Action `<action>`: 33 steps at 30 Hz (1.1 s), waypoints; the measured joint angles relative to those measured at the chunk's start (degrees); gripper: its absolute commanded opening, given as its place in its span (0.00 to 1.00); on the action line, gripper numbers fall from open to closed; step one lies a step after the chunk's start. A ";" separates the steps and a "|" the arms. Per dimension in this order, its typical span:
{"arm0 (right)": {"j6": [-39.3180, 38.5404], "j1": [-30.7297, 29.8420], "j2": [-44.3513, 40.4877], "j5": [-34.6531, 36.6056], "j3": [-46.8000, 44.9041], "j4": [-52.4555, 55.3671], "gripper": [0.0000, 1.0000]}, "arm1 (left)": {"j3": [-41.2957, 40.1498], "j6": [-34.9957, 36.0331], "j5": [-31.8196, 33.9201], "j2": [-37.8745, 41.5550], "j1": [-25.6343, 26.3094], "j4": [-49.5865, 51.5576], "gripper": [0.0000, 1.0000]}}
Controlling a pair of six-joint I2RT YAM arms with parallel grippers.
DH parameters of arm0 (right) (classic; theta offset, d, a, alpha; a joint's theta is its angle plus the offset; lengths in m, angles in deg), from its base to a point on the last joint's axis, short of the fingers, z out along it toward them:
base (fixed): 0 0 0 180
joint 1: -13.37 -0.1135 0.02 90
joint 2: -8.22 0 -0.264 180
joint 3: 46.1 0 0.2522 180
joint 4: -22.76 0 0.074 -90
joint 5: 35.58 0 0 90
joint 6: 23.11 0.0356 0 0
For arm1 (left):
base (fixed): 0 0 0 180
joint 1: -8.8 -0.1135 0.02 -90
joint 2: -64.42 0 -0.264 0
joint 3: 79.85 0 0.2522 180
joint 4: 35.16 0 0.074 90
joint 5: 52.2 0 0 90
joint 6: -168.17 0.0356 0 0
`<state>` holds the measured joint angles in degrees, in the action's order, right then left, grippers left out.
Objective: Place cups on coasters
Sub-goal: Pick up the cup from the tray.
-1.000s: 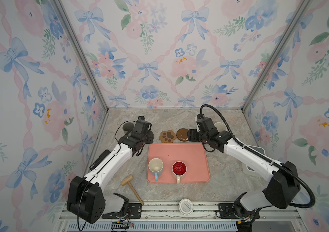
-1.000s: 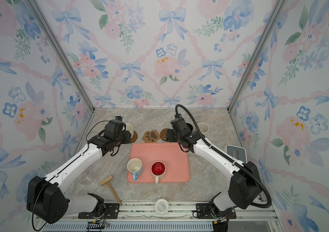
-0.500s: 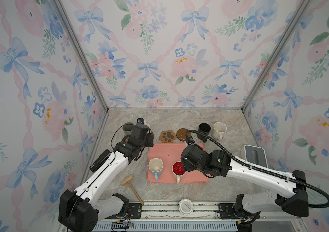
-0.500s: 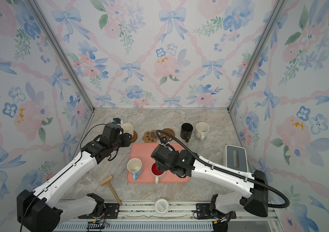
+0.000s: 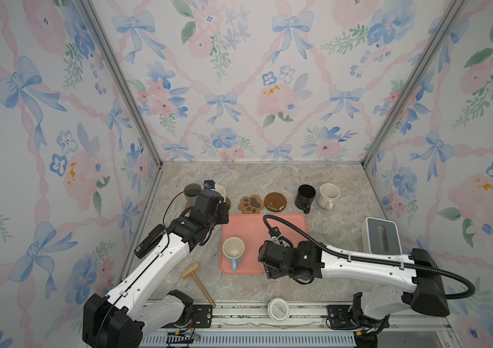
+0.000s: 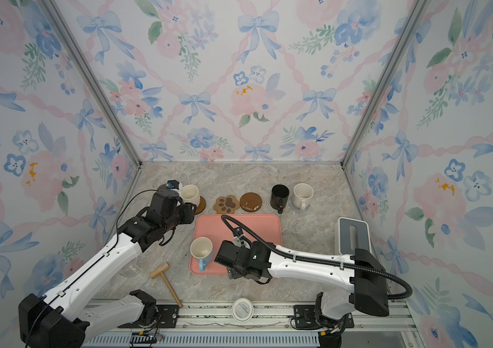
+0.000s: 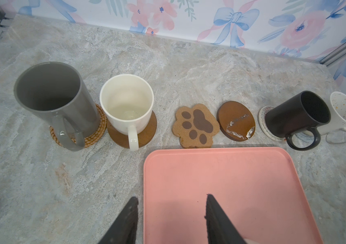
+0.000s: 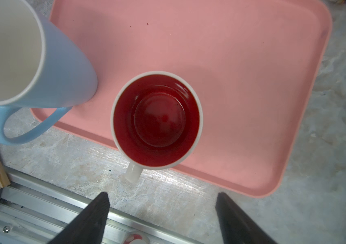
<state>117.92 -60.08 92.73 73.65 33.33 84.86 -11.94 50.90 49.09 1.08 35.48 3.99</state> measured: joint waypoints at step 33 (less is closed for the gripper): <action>5.40 1.14 11.32 -4.83 -1.92 -5.70 0.73 | -0.96 0.04 0.26 1.62 0.00 0.00 0.50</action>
<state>123.32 -58.94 104.06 68.82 31.40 79.15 -12.90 50.95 49.35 2.70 35.48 3.99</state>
